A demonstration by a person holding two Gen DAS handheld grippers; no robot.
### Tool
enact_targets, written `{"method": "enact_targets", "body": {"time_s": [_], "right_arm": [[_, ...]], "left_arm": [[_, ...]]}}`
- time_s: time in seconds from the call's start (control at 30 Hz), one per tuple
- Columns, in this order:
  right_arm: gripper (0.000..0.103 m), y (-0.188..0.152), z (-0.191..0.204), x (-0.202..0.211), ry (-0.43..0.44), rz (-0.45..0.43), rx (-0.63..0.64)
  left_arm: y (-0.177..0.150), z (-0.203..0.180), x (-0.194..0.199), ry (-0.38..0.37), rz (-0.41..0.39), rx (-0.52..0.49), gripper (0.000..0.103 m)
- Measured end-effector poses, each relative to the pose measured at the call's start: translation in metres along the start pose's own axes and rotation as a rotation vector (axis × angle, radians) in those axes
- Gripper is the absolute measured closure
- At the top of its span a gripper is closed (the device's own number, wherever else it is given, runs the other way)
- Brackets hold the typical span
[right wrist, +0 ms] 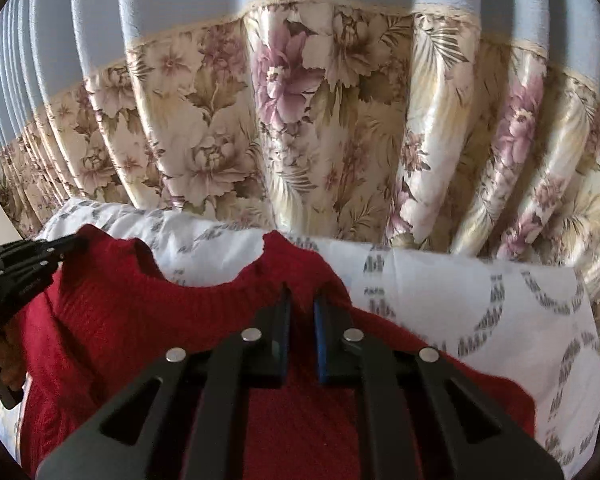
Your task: Fold small clothes
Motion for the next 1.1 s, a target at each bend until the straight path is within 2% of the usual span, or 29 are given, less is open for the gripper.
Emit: {"method": "enact_targets", "body": {"time_s": [0.1, 0.13, 0.17, 0.2, 0.23, 0.3, 0.33, 0.4, 0.47, 0.5, 0.57, 0.6, 0.7, 0.83, 0.97, 1.1], "right_arm": [[0.092, 0.008, 0.003, -0.023, -0.01, 0.033, 0.006], [0.089, 0.008, 0.004, -0.037, -0.014, 0.073, 0.005], [0.077, 0.005, 0.006, -0.044, -0.019, 0.089, 0.005], [0.064, 0.003, 0.005, -0.052, -0.03, 0.106, 0.0], [0.06, 0.0, 0.003, -0.051, -0.039, 0.11, -0.006], [0.054, -0.003, 0.0, -0.039, -0.025, 0.09, -0.036], [0.052, -0.004, -0.002, -0.023, -0.007, 0.06, -0.052], [0.048, -0.008, -0.008, 0.015, 0.002, 0.004, -0.047], [0.045, -0.026, -0.019, 0.06, -0.003, -0.024, -0.063], [0.042, -0.039, -0.024, 0.082, 0.004, -0.029, -0.068], [0.032, -0.082, -0.038, 0.133, -0.009, -0.055, -0.074], [0.032, -0.098, -0.042, 0.147, -0.009, -0.059, -0.069], [0.032, -0.179, -0.054, 0.201, -0.009, -0.035, -0.086], [0.032, -0.258, -0.056, 0.243, -0.043, -0.018, -0.111], [0.032, -0.318, -0.042, 0.268, -0.079, -0.013, -0.109], [0.032, -0.345, -0.024, 0.274, -0.056, -0.005, -0.117]], "left_arm": [[0.006, 0.001, -0.016, 0.022, 0.018, 0.001, 0.098], [0.004, 0.002, -0.024, 0.03, 0.037, 0.003, 0.098], [0.001, 0.002, -0.034, 0.036, 0.065, -0.002, 0.097], [-0.003, 0.003, -0.041, 0.045, 0.089, -0.006, 0.092], [-0.008, 0.005, -0.046, 0.063, 0.107, -0.006, 0.089], [-0.014, 0.009, -0.042, 0.075, 0.11, -0.003, 0.073], [-0.016, 0.013, -0.03, 0.076, 0.088, 0.001, 0.068], [-0.019, 0.018, -0.002, 0.086, 0.046, -0.009, 0.039], [-0.027, 0.025, 0.044, 0.105, -0.02, -0.021, 0.035], [-0.038, 0.028, 0.074, 0.109, -0.052, -0.029, 0.027], [-0.059, 0.031, 0.114, 0.125, -0.087, -0.04, 0.022], [-0.074, 0.033, 0.135, 0.133, -0.099, -0.043, 0.021], [-0.14, 0.041, 0.201, 0.139, -0.115, -0.024, 0.021], [-0.22, 0.047, 0.25, 0.161, -0.098, 0.019, 0.021], [-0.29, 0.047, 0.28, 0.152, -0.072, 0.113, 0.021], [-0.33, 0.038, 0.296, 0.133, -0.054, 0.186, 0.021]]}}
Point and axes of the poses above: each gripper's, at about its wrist camera, not at the fingertips, and x roughly against the way its jaws point, z to its left, y to its top, the point moved 4 cm from there along -x, roughly the way its jaws point, and after that the axes turned 3 degrees about -y, right-handed, at the moved point
